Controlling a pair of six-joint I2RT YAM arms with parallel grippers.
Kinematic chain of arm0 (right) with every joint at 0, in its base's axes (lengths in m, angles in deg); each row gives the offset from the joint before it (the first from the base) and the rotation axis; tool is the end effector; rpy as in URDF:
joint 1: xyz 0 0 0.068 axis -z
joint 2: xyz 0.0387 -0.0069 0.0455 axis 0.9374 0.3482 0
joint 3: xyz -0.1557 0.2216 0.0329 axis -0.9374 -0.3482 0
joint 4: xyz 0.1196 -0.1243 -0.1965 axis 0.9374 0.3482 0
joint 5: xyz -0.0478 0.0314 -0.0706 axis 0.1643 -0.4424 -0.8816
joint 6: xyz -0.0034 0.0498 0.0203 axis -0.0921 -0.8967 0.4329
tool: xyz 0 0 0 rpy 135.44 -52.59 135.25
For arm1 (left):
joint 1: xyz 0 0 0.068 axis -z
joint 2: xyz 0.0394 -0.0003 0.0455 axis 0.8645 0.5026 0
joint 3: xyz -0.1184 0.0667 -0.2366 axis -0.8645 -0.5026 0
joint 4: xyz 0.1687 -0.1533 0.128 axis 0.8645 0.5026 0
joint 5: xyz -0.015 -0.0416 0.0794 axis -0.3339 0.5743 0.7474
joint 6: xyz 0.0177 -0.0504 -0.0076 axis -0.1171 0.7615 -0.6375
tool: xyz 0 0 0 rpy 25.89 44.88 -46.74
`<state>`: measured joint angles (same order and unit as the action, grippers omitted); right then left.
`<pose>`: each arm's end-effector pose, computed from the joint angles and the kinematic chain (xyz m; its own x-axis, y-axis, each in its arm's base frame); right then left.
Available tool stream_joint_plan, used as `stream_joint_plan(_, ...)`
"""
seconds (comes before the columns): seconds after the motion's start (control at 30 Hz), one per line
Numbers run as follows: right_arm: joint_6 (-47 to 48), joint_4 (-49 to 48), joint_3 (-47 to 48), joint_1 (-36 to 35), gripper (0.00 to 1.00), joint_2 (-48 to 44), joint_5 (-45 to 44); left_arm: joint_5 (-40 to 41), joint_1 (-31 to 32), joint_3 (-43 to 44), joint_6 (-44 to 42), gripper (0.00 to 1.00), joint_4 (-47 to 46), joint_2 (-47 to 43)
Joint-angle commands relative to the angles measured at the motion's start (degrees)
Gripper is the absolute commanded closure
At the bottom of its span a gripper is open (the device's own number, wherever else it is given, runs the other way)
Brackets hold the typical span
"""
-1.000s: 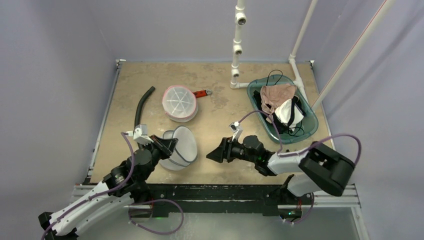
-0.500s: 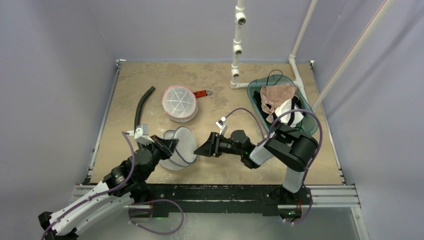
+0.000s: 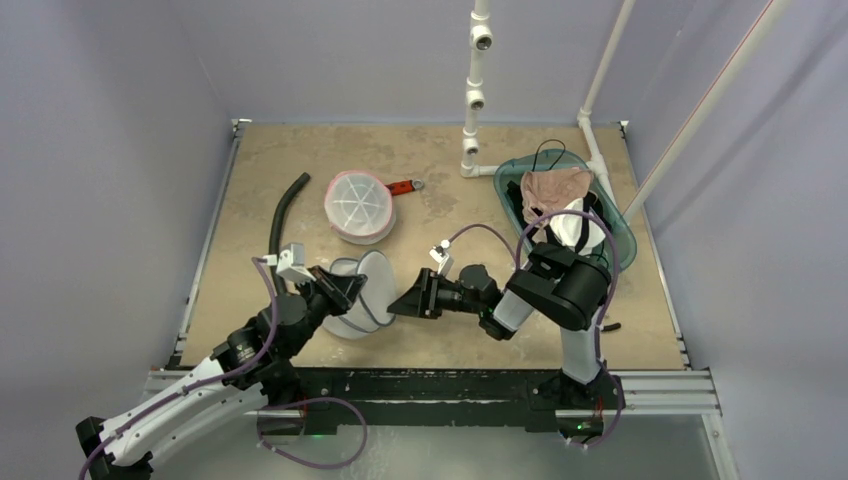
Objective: Unzip the laundry bag and remove the bra
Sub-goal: Close the laundry bag at the center of the board.
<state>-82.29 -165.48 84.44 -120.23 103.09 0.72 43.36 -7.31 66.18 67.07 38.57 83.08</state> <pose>0.1818 0.2444 0.1151 -0.9040 0.2132 -0.3706 -0.3397 0.1682 0.9254 0.0851 -0.0845 0.2352 -0.4480 -0.6498 -0.6141 0.1135 0.6400 -0.7600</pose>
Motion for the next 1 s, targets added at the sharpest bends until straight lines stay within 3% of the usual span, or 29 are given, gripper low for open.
stream_joint_plan(0.0, -4.5, -8.9, 0.5, 0.2, 0.36, 3.6, 2.6, -1.5, -0.3, 2.6, -0.5, 1.00, -4.5, 0.4)
stream_joint_plan(0.4, -10.8, -18.3, 1.2, 0.2, 0.76, 6.5, 2.8, -2.5, -0.2, 2.0, -0.2, 1.00, -4.8, 0.5)
stream_joint_plan(0.53, -10.9, -19.1, 0.2, 0.5, 0.97, 5.5, 1.8, -3.0, -0.3, 1.4, 0.1, 1.00, -4.7, -0.1)
stream_joint_plan(0.73, -7.2, -17.1, -6.2, 3.8, 1.00, -3.1, 0.2, -5.7, -0.2, 1.2, 0.1, 1.00, -8.8, 3.1)
stream_joint_plan(0.83, 1.1, -2.3, -9.5, 5.8, 1.00, -16.9, -3.8, -8.5, -0.2, 2.8, -0.7, 1.00, -13.9, 8.2)
stream_joint_plan(0.9, 11.4, 16.6, -8.9, 6.1, 1.00, -30.3, -10.8, -10.5, -0.2, 5.2, -1.6, 1.00, -17.6, 12.7)
stream_joint_plan(0.97, 19.9, 40.5, -6.1, 6.1, 0.88, -43.8, -21.7, -12.6, 0.0, 7.9, -2.5, 1.00, -20.6, 17.6)
